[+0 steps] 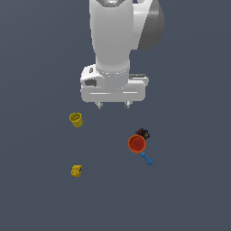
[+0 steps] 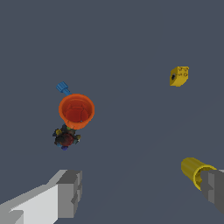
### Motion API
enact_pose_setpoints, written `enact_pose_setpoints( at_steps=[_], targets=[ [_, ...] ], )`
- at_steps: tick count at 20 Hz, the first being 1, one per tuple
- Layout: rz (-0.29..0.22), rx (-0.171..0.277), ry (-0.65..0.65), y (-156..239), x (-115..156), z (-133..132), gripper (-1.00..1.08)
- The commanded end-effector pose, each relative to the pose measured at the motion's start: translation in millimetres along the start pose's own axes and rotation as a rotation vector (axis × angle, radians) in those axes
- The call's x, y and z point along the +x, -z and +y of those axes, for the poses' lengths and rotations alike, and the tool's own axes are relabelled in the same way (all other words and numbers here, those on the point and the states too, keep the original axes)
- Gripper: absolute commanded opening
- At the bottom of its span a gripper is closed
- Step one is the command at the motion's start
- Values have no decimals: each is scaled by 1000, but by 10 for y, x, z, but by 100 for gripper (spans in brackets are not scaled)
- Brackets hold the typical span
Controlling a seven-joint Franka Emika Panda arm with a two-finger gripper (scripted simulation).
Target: Pick up a designated object from a clutter of objects.
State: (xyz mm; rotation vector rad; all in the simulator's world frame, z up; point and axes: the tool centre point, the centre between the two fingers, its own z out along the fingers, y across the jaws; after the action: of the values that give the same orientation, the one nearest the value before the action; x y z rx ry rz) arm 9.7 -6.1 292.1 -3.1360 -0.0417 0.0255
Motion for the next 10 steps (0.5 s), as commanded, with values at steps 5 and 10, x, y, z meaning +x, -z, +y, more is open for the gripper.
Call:
enact_pose_setpoints(
  at_steps=[5,10],
  targets=[
    [0,-16,118,-328,281,-221,100],
    [1,-26,246,-716,544,-489,100]
  ],
)
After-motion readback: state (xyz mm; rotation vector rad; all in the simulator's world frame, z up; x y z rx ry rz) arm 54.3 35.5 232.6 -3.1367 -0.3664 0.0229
